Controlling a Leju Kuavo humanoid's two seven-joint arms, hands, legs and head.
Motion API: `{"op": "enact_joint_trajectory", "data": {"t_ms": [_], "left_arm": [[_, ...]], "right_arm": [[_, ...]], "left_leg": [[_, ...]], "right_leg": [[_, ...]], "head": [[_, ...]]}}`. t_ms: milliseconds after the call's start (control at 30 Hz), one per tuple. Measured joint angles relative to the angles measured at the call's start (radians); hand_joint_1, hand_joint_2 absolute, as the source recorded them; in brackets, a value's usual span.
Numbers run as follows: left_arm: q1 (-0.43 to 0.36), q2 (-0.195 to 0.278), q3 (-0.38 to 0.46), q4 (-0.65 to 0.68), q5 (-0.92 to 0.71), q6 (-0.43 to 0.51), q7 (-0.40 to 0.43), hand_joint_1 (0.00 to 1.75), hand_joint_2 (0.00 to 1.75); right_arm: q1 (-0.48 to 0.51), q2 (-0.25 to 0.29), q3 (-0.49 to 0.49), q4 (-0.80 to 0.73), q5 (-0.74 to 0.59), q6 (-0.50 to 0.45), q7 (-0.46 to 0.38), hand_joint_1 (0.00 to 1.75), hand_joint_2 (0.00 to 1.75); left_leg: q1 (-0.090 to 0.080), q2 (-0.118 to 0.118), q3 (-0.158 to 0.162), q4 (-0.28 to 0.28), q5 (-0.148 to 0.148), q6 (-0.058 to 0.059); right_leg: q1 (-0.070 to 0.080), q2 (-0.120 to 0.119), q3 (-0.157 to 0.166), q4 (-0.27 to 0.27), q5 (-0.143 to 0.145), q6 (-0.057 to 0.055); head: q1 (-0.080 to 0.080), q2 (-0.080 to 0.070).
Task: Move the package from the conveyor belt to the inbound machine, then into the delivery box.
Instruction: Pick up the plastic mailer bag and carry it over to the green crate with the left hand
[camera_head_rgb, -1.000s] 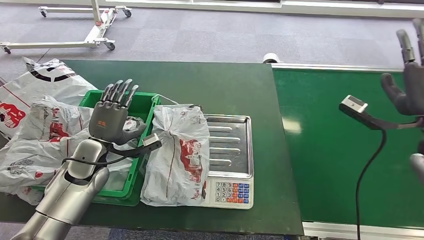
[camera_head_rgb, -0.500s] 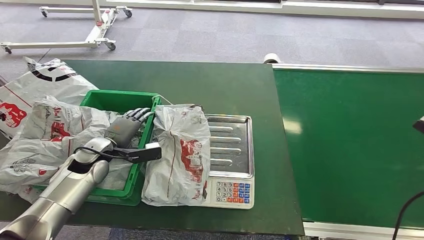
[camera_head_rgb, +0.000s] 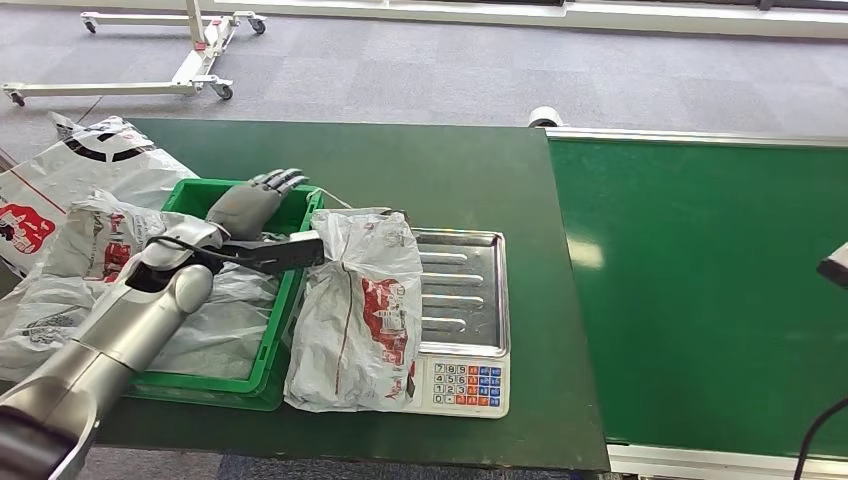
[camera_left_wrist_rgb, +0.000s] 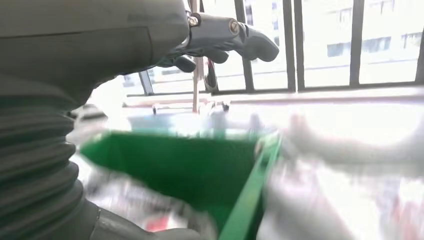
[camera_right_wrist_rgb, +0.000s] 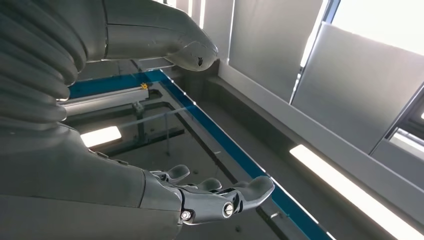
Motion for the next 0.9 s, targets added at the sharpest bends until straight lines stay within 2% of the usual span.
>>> {"op": "enact_joint_trajectory", "data": {"t_ms": [100,267,333,467,567,733,900], "left_arm": [[-0.041,0.012,-0.013,-0.013,0.002,0.01,0.013,0.0,1.75],[-0.055,0.045,-0.023,-0.047,0.035,0.031,0.02,0.0,1.75],[-0.059,0.058,-0.026,-0.073,0.067,0.002,0.025,0.0,1.75],[-0.081,0.101,-0.039,-0.157,0.187,-0.135,0.072,0.0,1.75],[-0.091,0.157,-0.056,-0.222,0.284,-0.196,0.097,0.0,1.75],[-0.086,0.29,-0.095,-0.351,0.51,-0.295,0.144,0.0,1.75],[-0.087,0.374,-0.122,-0.434,0.569,-0.319,0.174,0.0,1.75]], "right_arm": [[-0.006,0.018,0.027,0.01,0.013,-0.001,-0.002,0.0,1.75],[-0.06,0.05,0.09,0.039,0.042,0.001,-0.004,0.0,1.75],[-0.077,0.057,0.11,0.047,0.043,0.004,-0.001,0.0,1.75],[-0.114,0.06,0.142,0.062,0.014,0.012,-0.008,0.0,1.75],[-0.161,0.061,0.177,0.084,0.007,0.023,-0.011,0.0,1.75],[-0.205,0.073,0.23,0.113,0.019,0.039,0.024,0.0,1.75],[-0.205,0.074,0.25,0.118,0.019,0.037,0.037,0.0,1.75]], "left_leg": [[0.0,0.002,0.0,0.0,0.0,0.0],[0.0,0.005,0.001,0.0,0.0,0.0],[0.0,0.004,0.001,0.0,0.0,-0.001],[0.001,0.004,0.0,-0.001,0.001,-0.001],[0.001,0.006,0.0,-0.001,0.0,-0.001],[0.001,0.006,0.0,-0.001,0.001,-0.001],[0.001,0.005,-0.001,-0.001,0.001,-0.001]], "right_leg": [[0.0,0.002,0.0,0.0,0.0,0.0],[0.0,0.005,-0.002,0.0,0.0,0.0],[0.0,0.004,-0.002,0.001,0.0,0.0],[0.0,0.004,-0.002,0.001,0.0,0.0],[0.0,0.006,-0.003,0.001,0.0,0.0],[0.001,0.006,-0.004,0.001,0.001,-0.001],[0.0,0.005,-0.004,0.001,0.0,-0.001]], "head": [[0.0,0.0],[0.0,0.0],[0.0,0.0],[0.0,0.0],[0.0,0.0],[0.0,0.0],[0.0,0.0]]}}
